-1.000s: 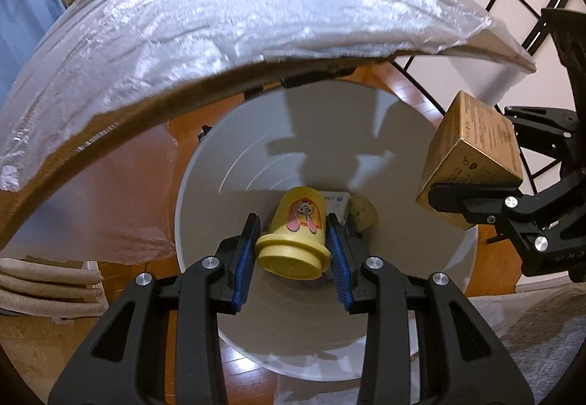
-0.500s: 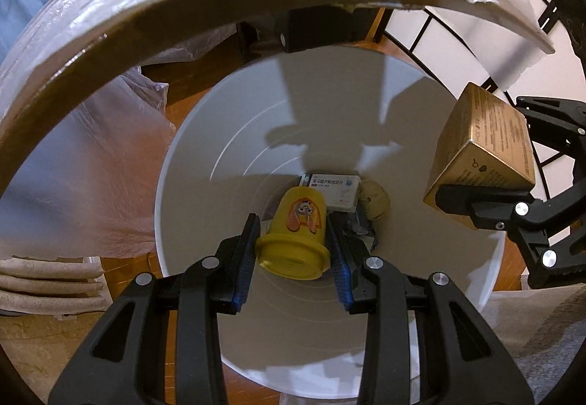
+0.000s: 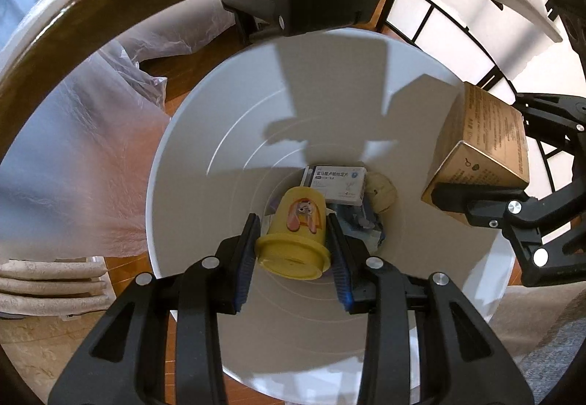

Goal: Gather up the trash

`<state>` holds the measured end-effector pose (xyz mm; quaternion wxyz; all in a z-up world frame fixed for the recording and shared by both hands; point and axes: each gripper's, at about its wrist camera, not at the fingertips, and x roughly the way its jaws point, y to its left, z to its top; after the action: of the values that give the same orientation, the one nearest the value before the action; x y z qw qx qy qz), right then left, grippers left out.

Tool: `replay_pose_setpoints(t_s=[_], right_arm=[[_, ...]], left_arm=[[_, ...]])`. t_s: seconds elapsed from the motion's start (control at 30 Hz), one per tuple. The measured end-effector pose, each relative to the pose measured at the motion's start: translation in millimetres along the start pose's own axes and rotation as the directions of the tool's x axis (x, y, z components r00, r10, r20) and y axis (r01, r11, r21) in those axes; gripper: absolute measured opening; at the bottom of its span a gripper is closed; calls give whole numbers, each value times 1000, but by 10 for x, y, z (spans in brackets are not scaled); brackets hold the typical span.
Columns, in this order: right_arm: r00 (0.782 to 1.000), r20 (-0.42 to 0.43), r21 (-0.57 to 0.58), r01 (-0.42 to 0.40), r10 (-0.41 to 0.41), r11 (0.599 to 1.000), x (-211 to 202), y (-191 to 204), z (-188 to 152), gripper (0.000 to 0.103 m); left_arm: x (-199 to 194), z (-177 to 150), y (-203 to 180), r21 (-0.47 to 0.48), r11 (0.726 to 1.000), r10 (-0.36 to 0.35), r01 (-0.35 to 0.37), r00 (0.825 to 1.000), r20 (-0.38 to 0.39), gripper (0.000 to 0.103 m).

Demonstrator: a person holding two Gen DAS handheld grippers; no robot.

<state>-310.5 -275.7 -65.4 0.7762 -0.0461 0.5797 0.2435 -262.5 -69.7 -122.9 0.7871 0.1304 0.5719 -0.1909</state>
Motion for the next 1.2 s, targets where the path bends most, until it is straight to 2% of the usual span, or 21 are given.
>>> replay_pose_setpoints(t_s=[0.7,0.73,0.77,0.8,0.83,0.87,0.93,1.07,1.1,1.17,1.2], right_arm=[[1000,-20,-1,2,-2,1000,62,-29,15,59],[1000,-22,-2,3,-3,1000,63,-27,10,59],[1000,-21,-3,8,-8,1000,62,-26,6,60],[1000,-19,-4,17,-17,1000,54,-28,-2,62],[1000,-16,-4,19,-19,1000,39,-31,-9,68],[1000,-10,-4,23,-23,1000,19,-31,-17,75],[1000,5,-3,30,-30,1000,-56,-41,-41,79],[999,37,40,30,-31,999,-379,-94,-68,80],[997,70,58,16,-21,998,-559,-107,-60,80],[989,145,81,3,-14,997,-877,-134,-9,93],[981,192,90,11,-28,996,-1057,-155,36,95]], left_arm=[[36,38,-47,21,1000,6,-6,1000,-7,38],[25,40,-46,18,1000,9,-9,1000,6,40],[6,44,-40,14,1000,13,-13,1000,20,47],[-3,49,-30,6,1000,23,-23,999,23,72],[-39,48,-16,-5,1000,25,-25,999,41,78],[-58,46,-8,-9,1000,18,-17,999,47,78],[-106,34,6,-16,1000,4,-3,999,45,78],[-397,-6,10,-20,1000,-12,13,997,81,78],[-525,-7,8,-20,999,-22,24,994,103,78],[-887,20,15,-22,998,-53,58,985,167,78],[-1050,52,29,-24,998,-57,63,978,202,83]])
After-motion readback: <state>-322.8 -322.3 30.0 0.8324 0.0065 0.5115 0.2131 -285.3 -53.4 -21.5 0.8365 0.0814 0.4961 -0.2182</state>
